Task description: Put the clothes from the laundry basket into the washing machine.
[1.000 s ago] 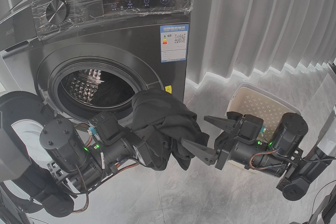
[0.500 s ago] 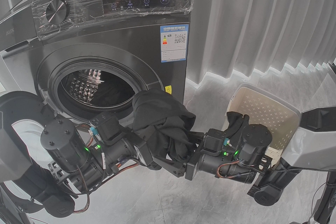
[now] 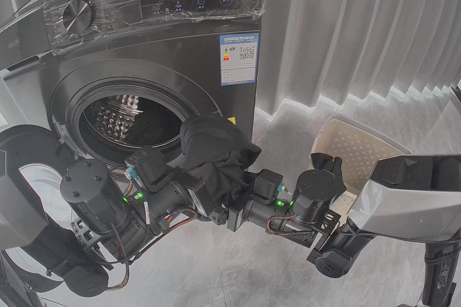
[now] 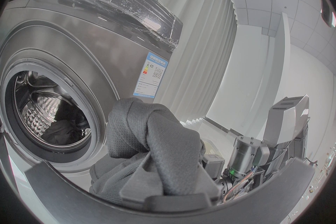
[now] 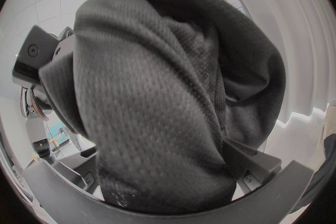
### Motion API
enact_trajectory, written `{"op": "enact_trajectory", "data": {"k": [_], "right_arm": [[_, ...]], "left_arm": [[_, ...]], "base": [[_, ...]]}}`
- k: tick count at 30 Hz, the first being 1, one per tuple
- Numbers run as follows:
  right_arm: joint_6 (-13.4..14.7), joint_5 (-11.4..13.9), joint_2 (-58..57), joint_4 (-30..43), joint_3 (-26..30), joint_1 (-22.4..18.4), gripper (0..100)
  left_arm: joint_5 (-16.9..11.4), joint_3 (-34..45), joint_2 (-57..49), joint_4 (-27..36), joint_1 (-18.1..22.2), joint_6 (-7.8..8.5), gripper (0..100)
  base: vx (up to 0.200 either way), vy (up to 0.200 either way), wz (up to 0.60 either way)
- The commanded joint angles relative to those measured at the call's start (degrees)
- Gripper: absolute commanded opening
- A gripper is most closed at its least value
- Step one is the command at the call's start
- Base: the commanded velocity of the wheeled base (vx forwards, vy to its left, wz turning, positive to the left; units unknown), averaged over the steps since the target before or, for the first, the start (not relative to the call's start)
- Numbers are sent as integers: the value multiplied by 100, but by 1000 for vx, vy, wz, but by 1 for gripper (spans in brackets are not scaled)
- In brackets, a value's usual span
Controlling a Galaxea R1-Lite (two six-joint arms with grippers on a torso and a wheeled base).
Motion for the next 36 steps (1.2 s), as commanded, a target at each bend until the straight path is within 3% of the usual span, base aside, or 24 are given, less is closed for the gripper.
{"op": "enact_trajectory", "data": {"k": [1,16,17,19,23,28,33,36], "right_arm": [[0,-14,132,-3,-79,6,0],[8,-23,-140,-12,44,102,0],[8,-23,-158,-12,62,111,0],[8,-23,-219,-12,123,137,0],[17,-23,-404,-12,361,129,0],[44,-23,-553,-12,563,85,0],[44,-23,-685,-12,615,32,0],[44,-23,-764,-12,659,6,0]], "left_arm": [[13,-58,35,-4,-9,-24,0],[-5,21,18,-4,17,-50,0],[-13,29,9,-4,26,-50,100],[-40,38,-17,-4,35,-50,100],[-49,188,-70,-4,26,-235,100],[-84,363,-184,-4,79,-244,100],[-637,645,-764,5,132,-314,100],[-1121,882,-1265,31,272,-586,100]], "base": [[0,0,0],[0,0,0],[0,0,0],[0,0,0],[0,0,0],[0,0,0],[0,0,0],[0,0,0]]}}
